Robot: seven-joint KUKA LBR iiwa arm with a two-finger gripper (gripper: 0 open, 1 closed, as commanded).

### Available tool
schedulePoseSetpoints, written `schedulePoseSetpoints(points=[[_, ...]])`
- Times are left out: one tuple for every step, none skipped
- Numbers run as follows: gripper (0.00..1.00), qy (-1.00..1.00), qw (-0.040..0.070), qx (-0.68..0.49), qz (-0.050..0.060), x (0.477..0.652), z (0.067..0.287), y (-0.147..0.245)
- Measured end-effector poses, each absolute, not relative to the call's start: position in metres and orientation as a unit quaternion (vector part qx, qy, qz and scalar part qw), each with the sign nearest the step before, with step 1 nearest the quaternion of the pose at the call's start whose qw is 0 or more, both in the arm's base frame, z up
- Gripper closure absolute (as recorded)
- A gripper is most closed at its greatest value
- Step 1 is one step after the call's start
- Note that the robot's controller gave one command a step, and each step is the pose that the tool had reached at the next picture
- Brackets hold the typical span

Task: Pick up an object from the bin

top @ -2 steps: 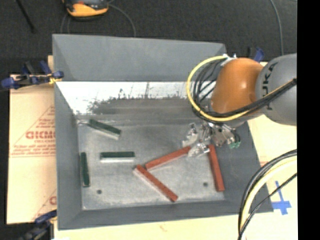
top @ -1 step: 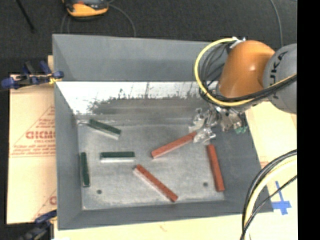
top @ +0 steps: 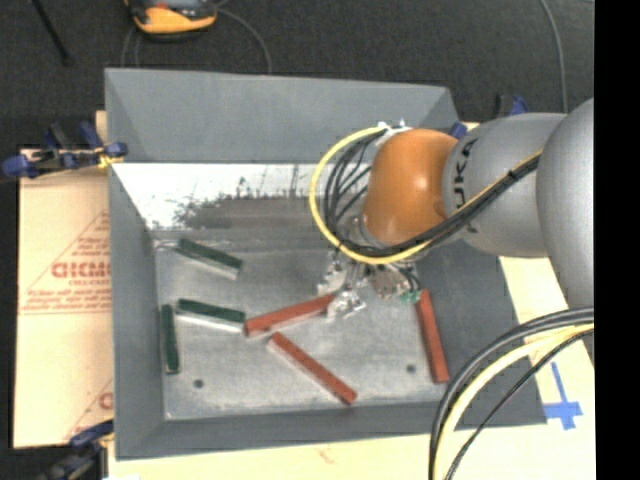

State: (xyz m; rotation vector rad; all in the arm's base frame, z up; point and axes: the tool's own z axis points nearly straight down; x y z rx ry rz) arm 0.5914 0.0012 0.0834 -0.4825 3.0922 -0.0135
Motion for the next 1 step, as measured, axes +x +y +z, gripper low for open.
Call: schedulePoseSetpoints(points=[[1.00,0.988,0.006,-0.155,-0.004,0.5915,0.0834,0.0013]])
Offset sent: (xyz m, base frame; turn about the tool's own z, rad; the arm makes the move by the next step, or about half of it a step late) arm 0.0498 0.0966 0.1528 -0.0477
